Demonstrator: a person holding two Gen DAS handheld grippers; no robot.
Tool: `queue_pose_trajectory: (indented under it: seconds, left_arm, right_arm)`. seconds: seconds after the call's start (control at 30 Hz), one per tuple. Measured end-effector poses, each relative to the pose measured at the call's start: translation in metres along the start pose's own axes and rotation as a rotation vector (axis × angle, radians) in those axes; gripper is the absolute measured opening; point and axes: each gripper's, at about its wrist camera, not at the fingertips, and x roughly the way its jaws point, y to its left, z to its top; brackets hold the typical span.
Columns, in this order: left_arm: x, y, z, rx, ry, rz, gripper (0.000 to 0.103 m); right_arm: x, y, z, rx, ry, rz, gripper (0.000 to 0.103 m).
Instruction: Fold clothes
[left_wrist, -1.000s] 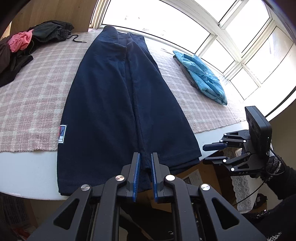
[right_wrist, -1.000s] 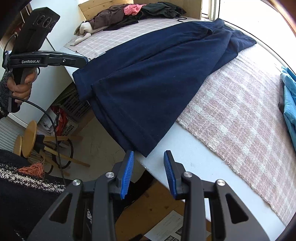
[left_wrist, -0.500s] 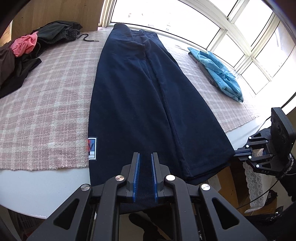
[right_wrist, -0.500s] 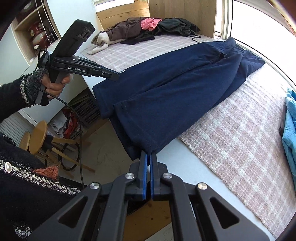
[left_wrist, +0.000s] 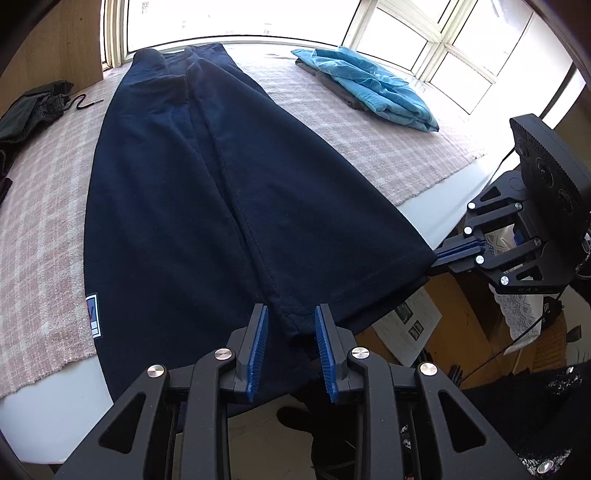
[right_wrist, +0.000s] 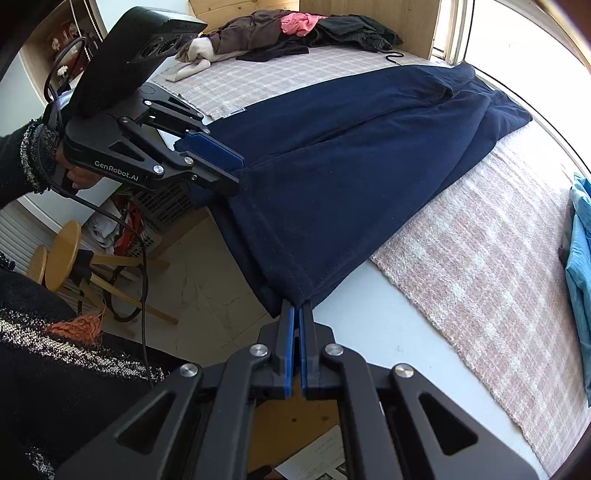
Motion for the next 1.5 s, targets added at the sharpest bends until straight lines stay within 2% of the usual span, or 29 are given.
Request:
queue_pose_trajectory:
  seconds: [0.07,0.1,0.13,0.23,0.33,0.43,0.53,0.6,0.67,0.77,0.8,0.87,0.97,1.07,1.17,1.23,1.27,1.3,1.4,1.47,1.5]
  left_arm:
    - [0.008,-0.004,0.001,0.017,0.022,0.021,0.026]
    - [0.011,-0.005,0.002,0.031,0.03,0.037,0.018]
    - [0.012,-0.007,0.001,0.045,0.027,0.043,0.005]
    - [0.007,-0.012,0.0,0.066,-0.002,0.028,0.004]
    - [-0.011,-0.008,-0.003,0.03,-0.047,-0.027,0.004]
    - [-0.02,0.01,-0.01,-0.05,-0.066,-0.038,0.004]
    - [-0.022,0.031,-0.013,-0.128,-0.067,-0.05,0.004]
    - [-0.022,0.035,-0.015,-0.14,-0.071,-0.056,0.004]
    - [-0.02,0.031,-0.017,-0.124,-0.067,-0.048,0.004]
    - [-0.01,0.025,-0.02,-0.088,-0.032,-0.04,0.005]
    - [-0.009,0.026,-0.021,-0.088,-0.029,-0.034,0.005]
    - [-0.007,0.028,-0.024,-0.097,-0.029,-0.023,0.005]
    - [-0.011,0.037,-0.029,-0.146,-0.052,-0.036,0.005]
    - [-0.008,0.035,-0.031,-0.149,-0.054,-0.036,0.005]
    - [-0.001,0.03,-0.031,-0.125,-0.039,-0.026,0.005]
    - [0.0,0.029,-0.032,-0.126,-0.031,-0.032,0.005]
    - [-0.002,0.03,-0.032,-0.13,-0.027,-0.034,0.005]
    - [-0.005,0.031,-0.034,-0.136,-0.021,-0.04,0.006]
    - [-0.018,0.036,-0.038,-0.164,-0.011,-0.046,0.006]
    - [-0.03,0.042,-0.029,-0.189,-0.028,-0.066,0.007]
    - [-0.035,0.045,-0.021,-0.191,-0.04,-0.072,0.012]
  right_arm:
    - [-0.001,0.002,-0.001,-0.004,0.0,-0.004,0.002]
    - [-0.001,0.004,-0.001,-0.008,0.0,-0.009,0.002]
    - [-0.003,0.005,-0.001,-0.012,0.002,-0.008,0.002]
    - [-0.016,0.008,0.0,-0.023,-0.02,0.006,0.002]
    - [-0.01,0.015,0.0,-0.032,-0.008,0.031,0.002]
    - [-0.003,0.026,0.003,-0.074,0.024,0.023,0.002]
    - [-0.007,0.024,0.005,-0.061,0.023,0.021,0.002]
    - [-0.005,0.024,0.006,-0.061,0.018,0.009,0.002]
    - [0.014,0.027,0.0,-0.101,0.112,-0.03,0.002]
    - [0.007,0.021,-0.006,-0.052,0.176,0.1,0.002]
    - [-0.004,0.014,-0.006,-0.024,0.153,0.138,0.003]
    - [-0.024,-0.01,-0.001,0.057,0.088,0.16,0.003]
    - [-0.027,-0.053,0.02,0.169,0.008,0.031,0.003]
    - [-0.004,-0.097,0.046,0.258,-0.006,-0.069,0.003]
    - [0.019,-0.142,0.076,0.333,0.019,-0.087,0.004]
    - [0.034,-0.172,0.096,0.383,0.035,-0.099,0.015]
    - [0.041,-0.187,0.106,0.408,0.043,-0.105,0.023]
    - [0.049,-0.202,0.115,0.432,0.051,-0.11,0.026]
    - [0.064,-0.229,0.132,0.496,0.054,-0.094,0.027]
    - [0.071,-0.244,0.141,0.533,0.056,-0.075,0.027]
    - [0.072,-0.245,0.143,0.522,0.058,-0.077,0.028]
